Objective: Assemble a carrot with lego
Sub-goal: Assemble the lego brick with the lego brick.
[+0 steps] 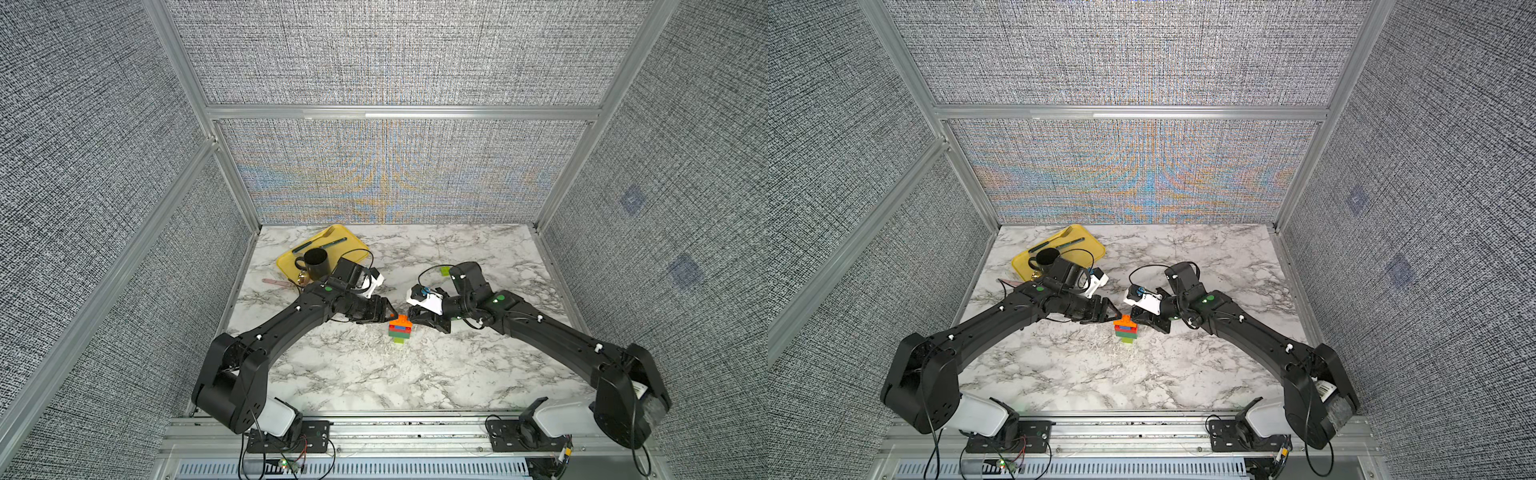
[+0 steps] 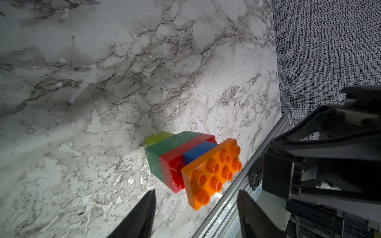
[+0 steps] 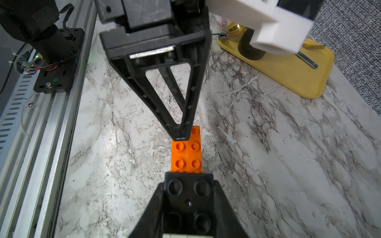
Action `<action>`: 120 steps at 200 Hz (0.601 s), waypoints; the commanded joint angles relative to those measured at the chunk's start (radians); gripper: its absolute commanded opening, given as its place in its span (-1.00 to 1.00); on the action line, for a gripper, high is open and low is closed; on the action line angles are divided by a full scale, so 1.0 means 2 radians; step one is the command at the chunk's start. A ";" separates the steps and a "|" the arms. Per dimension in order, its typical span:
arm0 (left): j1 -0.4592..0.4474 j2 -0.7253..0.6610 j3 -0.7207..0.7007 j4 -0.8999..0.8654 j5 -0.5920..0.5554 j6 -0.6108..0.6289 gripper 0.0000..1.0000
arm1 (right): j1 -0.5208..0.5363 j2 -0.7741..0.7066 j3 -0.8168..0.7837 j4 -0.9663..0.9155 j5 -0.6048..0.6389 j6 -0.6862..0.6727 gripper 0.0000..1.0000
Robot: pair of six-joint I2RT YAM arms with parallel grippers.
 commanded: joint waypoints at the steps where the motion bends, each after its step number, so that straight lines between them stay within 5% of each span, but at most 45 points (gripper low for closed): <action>1: 0.001 0.007 0.005 0.009 0.008 0.008 0.22 | 0.001 0.004 0.001 -0.007 0.003 0.002 -0.69; 120: 0.000 0.022 0.011 -0.008 -0.011 0.019 0.05 | 0.006 0.029 0.011 -0.018 0.018 0.010 -0.71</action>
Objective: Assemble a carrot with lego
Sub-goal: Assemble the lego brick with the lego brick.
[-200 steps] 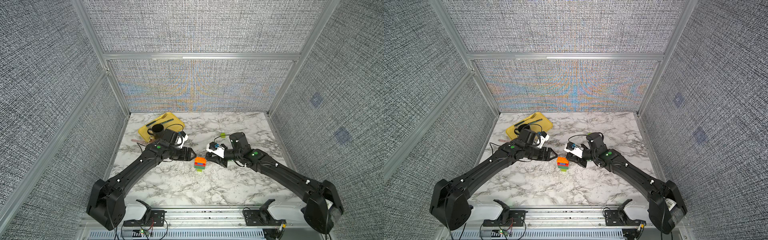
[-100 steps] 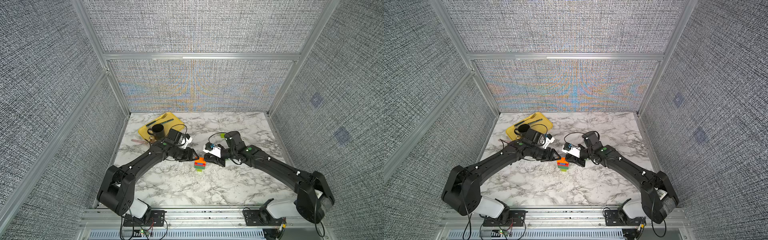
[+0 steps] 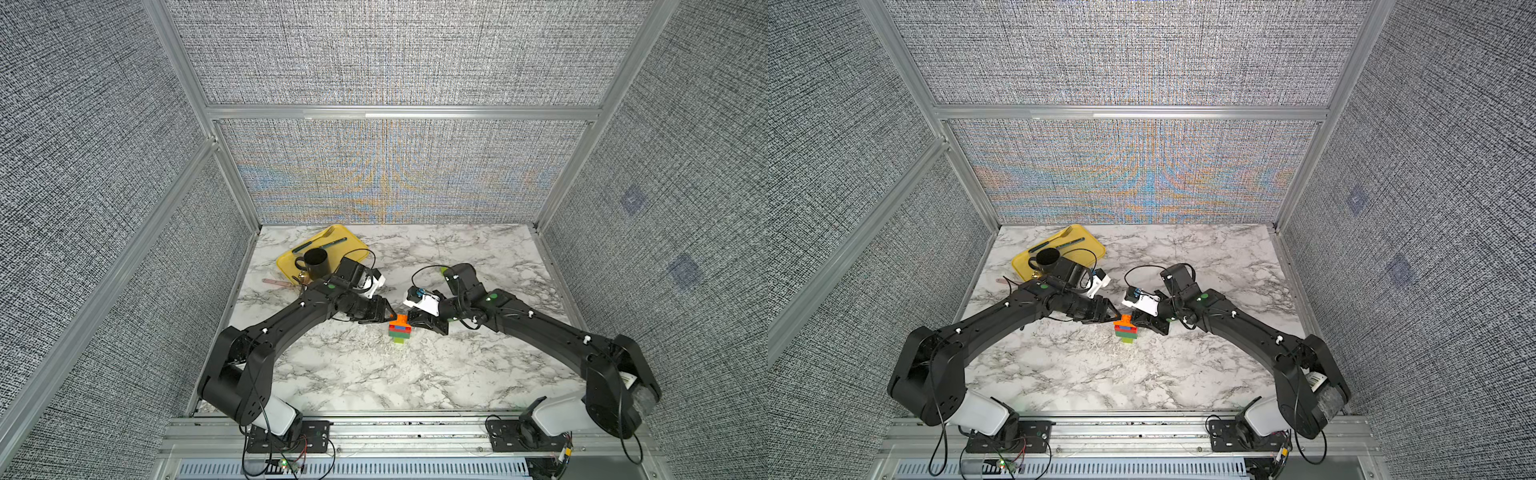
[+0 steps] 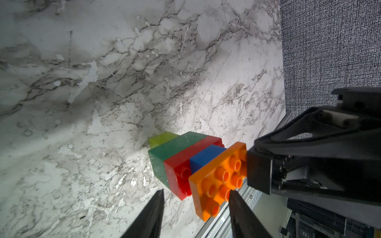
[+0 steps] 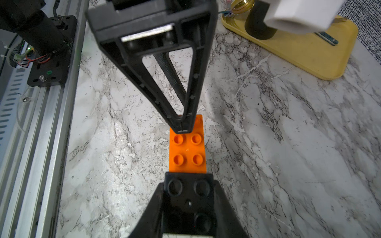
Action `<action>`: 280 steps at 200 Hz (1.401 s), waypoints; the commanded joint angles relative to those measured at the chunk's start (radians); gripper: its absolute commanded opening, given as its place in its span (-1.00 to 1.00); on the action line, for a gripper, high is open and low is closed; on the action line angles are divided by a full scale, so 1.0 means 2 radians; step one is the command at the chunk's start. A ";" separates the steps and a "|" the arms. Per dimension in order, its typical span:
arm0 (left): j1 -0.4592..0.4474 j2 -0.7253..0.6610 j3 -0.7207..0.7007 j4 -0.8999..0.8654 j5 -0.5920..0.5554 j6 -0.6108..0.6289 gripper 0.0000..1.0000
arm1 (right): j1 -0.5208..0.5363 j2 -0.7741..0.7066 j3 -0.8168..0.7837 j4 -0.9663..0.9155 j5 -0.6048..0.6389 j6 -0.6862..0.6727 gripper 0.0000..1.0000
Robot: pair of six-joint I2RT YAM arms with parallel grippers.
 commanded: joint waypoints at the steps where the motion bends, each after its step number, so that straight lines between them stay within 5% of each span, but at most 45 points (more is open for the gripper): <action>1: 0.001 0.003 0.004 0.000 -0.005 0.008 0.05 | 0.001 0.002 0.005 -0.008 0.003 0.003 -0.71; 280: 0.000 0.022 -0.001 -0.013 -0.014 0.012 -0.12 | 0.001 0.012 0.017 -0.055 0.033 -0.010 -0.73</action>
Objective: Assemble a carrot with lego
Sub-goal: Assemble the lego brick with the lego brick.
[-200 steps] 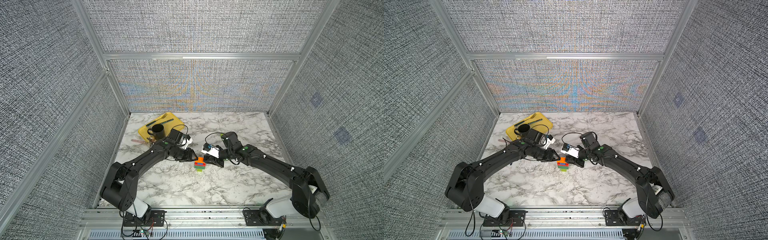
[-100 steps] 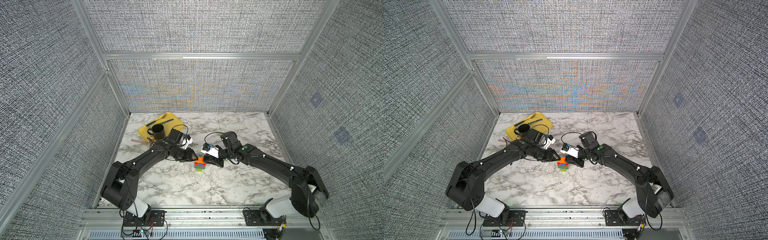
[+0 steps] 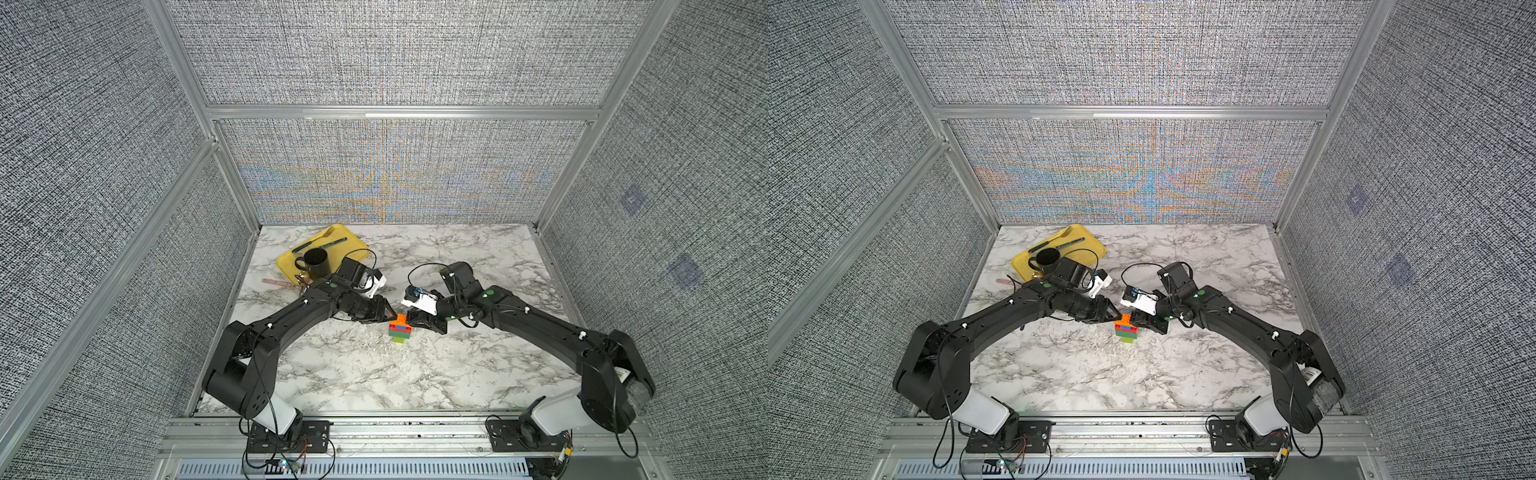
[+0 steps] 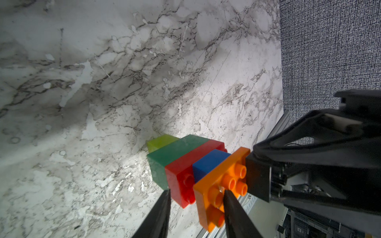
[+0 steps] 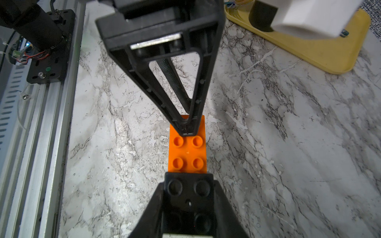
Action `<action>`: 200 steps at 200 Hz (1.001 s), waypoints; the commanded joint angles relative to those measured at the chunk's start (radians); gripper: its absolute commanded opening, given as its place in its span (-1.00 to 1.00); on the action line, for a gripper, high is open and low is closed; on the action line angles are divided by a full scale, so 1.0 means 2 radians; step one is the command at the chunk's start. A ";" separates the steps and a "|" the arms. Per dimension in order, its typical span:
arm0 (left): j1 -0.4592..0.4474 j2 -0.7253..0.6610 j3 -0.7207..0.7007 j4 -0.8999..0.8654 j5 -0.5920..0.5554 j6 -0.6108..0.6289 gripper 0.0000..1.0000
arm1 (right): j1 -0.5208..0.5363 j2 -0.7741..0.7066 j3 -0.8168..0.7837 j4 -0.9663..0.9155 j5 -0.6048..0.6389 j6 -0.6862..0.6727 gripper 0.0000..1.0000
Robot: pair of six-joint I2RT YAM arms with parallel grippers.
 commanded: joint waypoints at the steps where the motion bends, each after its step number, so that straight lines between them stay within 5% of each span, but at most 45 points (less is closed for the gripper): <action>1: -0.001 0.004 -0.002 -0.023 -0.024 0.010 -0.12 | 0.000 -0.003 -0.003 -0.025 0.021 -0.004 -0.73; 200: -0.001 0.004 -0.003 -0.025 -0.027 0.008 -0.17 | 0.000 0.003 0.002 -0.045 0.033 0.001 -0.75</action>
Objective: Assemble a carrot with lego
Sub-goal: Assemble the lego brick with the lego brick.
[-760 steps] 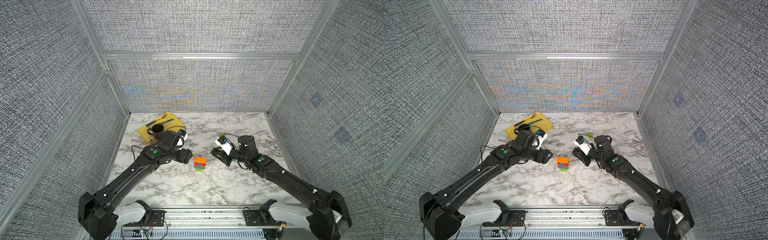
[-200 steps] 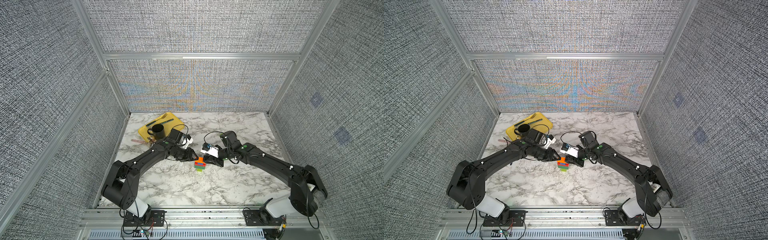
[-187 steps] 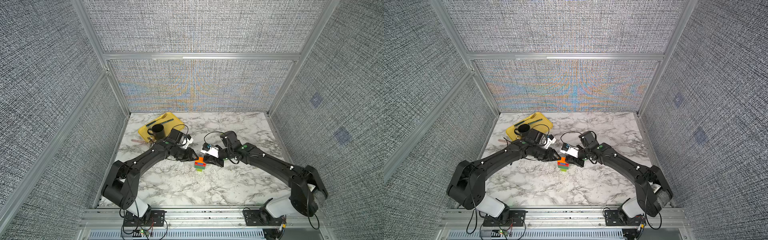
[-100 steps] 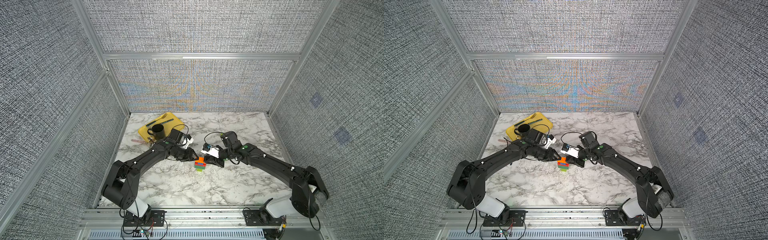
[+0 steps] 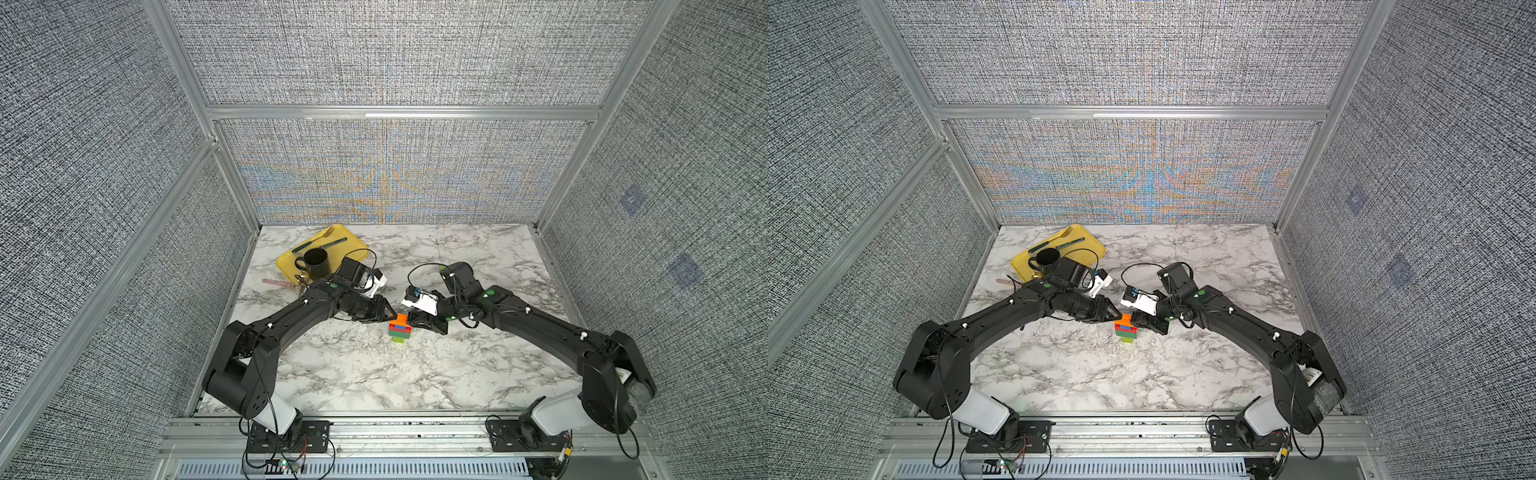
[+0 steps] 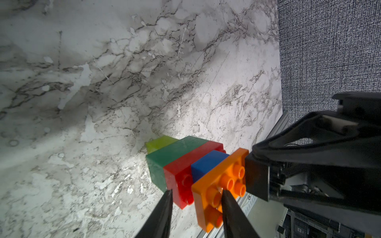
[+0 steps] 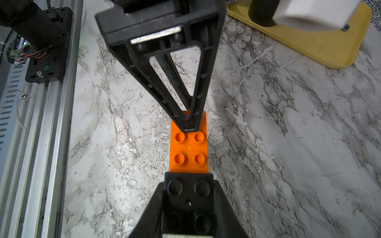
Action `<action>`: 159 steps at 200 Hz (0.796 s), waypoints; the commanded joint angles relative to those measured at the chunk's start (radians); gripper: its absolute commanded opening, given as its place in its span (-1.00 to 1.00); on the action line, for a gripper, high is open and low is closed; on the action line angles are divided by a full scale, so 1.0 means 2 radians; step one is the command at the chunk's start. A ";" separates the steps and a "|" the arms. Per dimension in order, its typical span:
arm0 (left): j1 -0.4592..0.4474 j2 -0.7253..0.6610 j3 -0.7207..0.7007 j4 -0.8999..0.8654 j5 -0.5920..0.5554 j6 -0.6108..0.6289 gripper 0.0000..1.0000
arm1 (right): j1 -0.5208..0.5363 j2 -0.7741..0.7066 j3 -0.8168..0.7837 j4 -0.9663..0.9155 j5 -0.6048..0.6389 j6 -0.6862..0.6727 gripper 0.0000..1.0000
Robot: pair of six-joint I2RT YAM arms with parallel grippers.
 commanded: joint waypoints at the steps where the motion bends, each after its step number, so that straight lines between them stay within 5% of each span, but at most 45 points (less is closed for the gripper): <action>1: -0.001 0.004 -0.003 -0.029 -0.028 0.008 -0.17 | -0.001 0.001 0.001 -0.035 0.026 -0.003 -0.75; 78: -0.001 0.002 -0.002 -0.029 -0.023 0.009 -0.18 | 0.000 0.010 0.006 -0.034 0.040 0.009 -0.74; 159: -0.001 -0.010 0.007 -0.020 -0.008 0.001 0.05 | -0.001 -0.006 0.014 -0.010 0.025 0.028 0.01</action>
